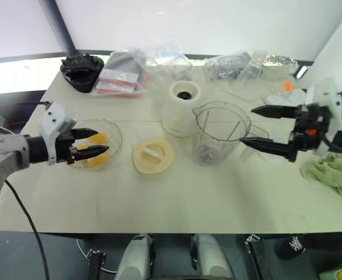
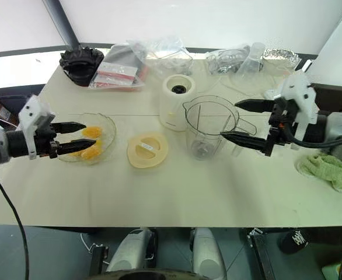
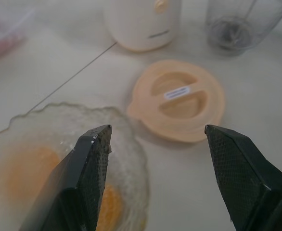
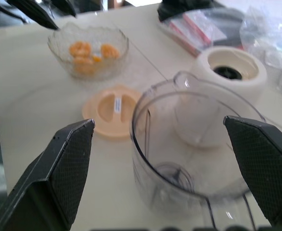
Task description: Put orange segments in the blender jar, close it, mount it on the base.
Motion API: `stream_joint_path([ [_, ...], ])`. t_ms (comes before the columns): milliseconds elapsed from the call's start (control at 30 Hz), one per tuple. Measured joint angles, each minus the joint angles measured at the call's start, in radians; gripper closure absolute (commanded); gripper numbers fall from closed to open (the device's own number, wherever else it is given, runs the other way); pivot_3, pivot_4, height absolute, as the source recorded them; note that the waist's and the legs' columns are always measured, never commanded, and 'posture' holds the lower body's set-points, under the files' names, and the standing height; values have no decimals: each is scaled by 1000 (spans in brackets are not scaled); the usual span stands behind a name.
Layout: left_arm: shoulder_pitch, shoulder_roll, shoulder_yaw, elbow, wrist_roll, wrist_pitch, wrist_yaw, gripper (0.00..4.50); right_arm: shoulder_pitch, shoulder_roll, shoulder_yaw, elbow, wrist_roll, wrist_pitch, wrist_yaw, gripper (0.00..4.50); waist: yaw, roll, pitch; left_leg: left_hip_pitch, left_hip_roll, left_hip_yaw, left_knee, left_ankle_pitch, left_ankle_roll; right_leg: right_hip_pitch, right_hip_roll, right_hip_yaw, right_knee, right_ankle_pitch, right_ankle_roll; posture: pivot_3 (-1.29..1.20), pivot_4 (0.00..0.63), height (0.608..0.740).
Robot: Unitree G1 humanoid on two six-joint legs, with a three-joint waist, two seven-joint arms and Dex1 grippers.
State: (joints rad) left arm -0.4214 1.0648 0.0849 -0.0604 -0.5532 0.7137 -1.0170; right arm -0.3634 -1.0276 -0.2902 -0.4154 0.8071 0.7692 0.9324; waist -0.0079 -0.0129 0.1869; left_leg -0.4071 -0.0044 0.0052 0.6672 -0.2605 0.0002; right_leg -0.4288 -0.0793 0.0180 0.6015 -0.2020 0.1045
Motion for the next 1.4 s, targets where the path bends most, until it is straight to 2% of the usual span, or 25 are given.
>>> stream_joint_path([
  [200,-287,-19,-302,336,267,-5,-97,1276,15,70,37,-43,5,13,-52,18,-2,-1,0,-2,-1,1,0,0,0,-1,0,0,-1,1,3,0,150,740],
  [300,-380,-60,-399,432,355,-9,-160,1276,44,82,43,-66,7,22,-69,18,-2,-2,1,-2,-1,1,0,0,1,-1,0,0,-1,1,3,0,150,740],
  [500,-573,-154,-538,693,525,-143,-307,1276,68,105,66,-102,9,32,-86,18,-2,-3,1,-2,-1,1,1,0,1,-1,0,1,0,0,1,0,150,740],
  [667,-612,-220,-583,877,633,-259,-357,1276,71,104,67,-112,20,39,-89,18,-3,-4,2,-2,0,0,1,0,1,-3,0,0,3,1,2,0,150,740],
  [800,-626,-261,-580,984,680,-283,-357,1276,87,103,66,-113,21,39,-87,18,-2,-6,3,-2,0,0,2,0,1,-4,0,1,8,1,4,0,150,740],
  [967,-627,-304,-564,1025,699,-259,-355,1276,102,103,63,-131,21,38,-86,18,0,-7,3,-3,1,-2,7,0,1,-4,0,0,12,0,3,0,150,740],
  [1400,-603,-332,-538,1042,747,-271,-285,1276,110,102,49,-131,19,37,-84,18,-2,-7,3,-3,1,-5,12,0,1,-3,-1,0,14,0,2,0,150,740],
])
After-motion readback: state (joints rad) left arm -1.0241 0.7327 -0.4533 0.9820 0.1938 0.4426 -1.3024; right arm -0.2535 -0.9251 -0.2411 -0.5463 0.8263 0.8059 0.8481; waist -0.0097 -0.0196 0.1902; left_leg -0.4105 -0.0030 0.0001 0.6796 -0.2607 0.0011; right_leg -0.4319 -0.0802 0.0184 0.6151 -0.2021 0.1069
